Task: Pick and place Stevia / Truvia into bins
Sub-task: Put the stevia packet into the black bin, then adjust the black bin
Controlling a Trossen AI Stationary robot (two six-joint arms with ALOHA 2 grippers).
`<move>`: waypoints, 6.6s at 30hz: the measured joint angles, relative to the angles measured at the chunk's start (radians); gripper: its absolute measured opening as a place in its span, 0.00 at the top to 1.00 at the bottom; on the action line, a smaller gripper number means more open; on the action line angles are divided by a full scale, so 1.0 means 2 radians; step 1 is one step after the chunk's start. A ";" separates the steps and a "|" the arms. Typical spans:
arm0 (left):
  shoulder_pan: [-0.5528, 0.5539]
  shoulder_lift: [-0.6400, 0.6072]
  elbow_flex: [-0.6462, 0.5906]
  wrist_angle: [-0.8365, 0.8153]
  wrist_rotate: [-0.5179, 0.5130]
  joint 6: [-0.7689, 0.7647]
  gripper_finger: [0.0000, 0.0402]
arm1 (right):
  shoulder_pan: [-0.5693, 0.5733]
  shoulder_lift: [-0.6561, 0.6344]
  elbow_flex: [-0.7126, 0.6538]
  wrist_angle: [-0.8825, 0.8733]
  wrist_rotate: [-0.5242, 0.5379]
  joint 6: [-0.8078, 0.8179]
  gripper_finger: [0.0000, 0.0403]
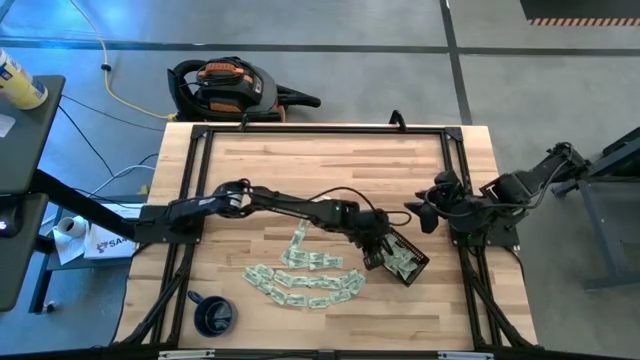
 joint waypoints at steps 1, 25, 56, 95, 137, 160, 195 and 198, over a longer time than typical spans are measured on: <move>0.000 0.000 0.000 -0.001 0.006 0.000 0.85 | 0.000 0.000 0.000 0.000 0.000 0.000 0.36; 0.004 -0.020 0.041 -0.063 0.020 -0.004 0.54 | 0.000 0.000 0.000 0.000 -0.001 0.004 0.36; 0.135 -0.075 -0.081 -0.281 -0.089 -0.006 0.58 | -0.004 0.024 0.000 -0.068 -0.047 0.042 0.36; 0.040 -0.049 0.127 -0.182 -0.010 0.128 0.93 | 0.042 0.025 0.000 -0.050 -0.056 0.069 0.36; 0.004 0.066 0.149 -0.078 0.019 0.035 0.68 | 0.043 0.024 0.000 -0.092 -0.077 0.073 0.36; 0.008 -0.053 0.154 -0.220 -0.062 0.128 0.67 | 0.098 0.076 -0.112 0.043 -0.211 0.113 0.36; 0.046 -0.057 0.055 -0.112 0.037 0.142 0.67 | 0.073 0.312 -0.086 0.090 -0.286 0.090 0.41; 0.058 -0.061 0.015 -0.105 0.039 0.141 0.67 | 0.047 0.311 -0.086 0.092 -0.275 0.056 0.41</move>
